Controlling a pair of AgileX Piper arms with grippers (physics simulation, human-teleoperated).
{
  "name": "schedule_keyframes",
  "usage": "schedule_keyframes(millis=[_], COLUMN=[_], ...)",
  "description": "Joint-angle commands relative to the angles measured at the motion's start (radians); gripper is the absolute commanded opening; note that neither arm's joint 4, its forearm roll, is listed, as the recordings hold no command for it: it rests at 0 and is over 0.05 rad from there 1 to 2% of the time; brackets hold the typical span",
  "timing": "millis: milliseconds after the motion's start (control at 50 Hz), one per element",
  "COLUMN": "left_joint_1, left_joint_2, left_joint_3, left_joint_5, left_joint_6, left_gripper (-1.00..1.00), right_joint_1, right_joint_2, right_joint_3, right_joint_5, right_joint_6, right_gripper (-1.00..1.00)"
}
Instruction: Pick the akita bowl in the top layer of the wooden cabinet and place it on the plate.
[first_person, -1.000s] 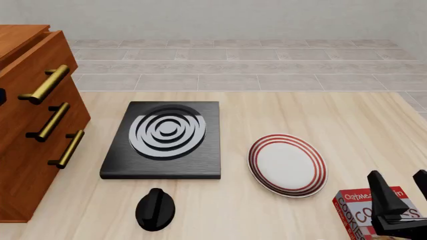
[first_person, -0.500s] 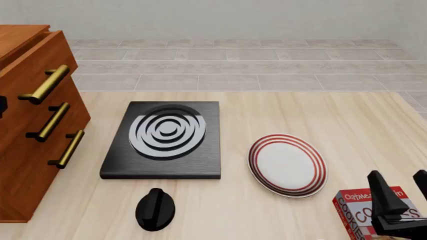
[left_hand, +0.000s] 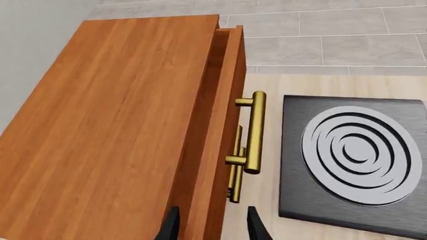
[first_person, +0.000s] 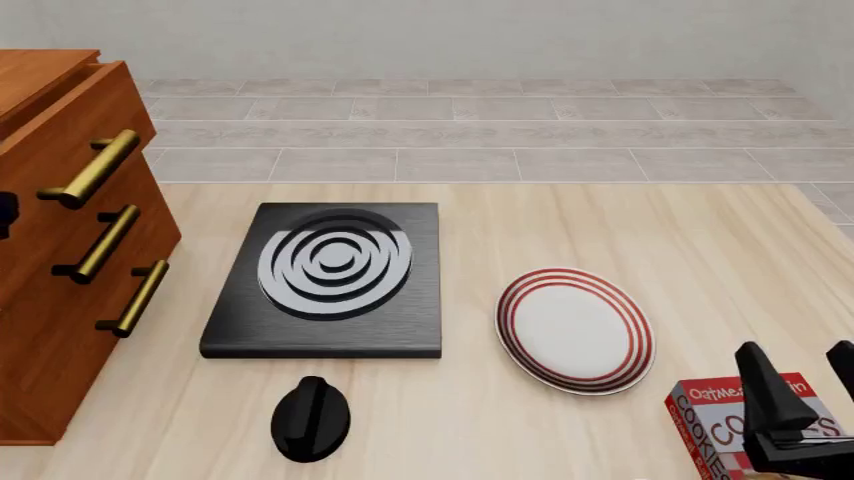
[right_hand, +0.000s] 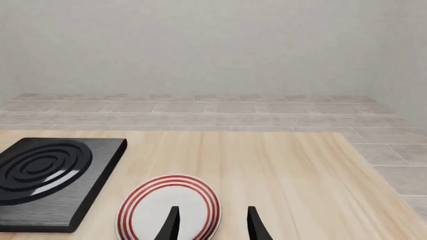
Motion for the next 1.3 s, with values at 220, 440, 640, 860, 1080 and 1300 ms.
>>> schedule_keyframes(millis=[220,440,640,860,1080,1300], left_joint_1=[-0.064,-0.103,-0.134,-0.165,-0.197,-0.232], left_joint_2=[0.011,0.016,0.019,0.025,0.034,0.055], left_joint_3=[0.053,0.040,0.033,0.032,0.028,0.024], left_joint_5=[0.050,0.061,0.070,0.073,0.076,0.081], left_joint_6=[-0.038,-0.047,-0.060,-0.070,-0.080,-0.080], left_gripper=[1.00,1.00,1.00,1.00,1.00,1.00], right_joint_1=[-0.001,-0.001,-0.001,-0.002,-0.003,-0.003], right_joint_2=[0.004,-0.002,0.003,-0.011,-0.011,-0.014], right_joint_3=[0.001,0.000,0.000,-0.001,-0.001,-0.001], right_joint_5=[-0.004,0.002,-0.004,0.010,0.010,0.013], right_joint_6=[0.003,0.003,0.005,0.007,0.008,0.012], right_gripper=[1.00,1.00,1.00,1.00,1.00,1.00])
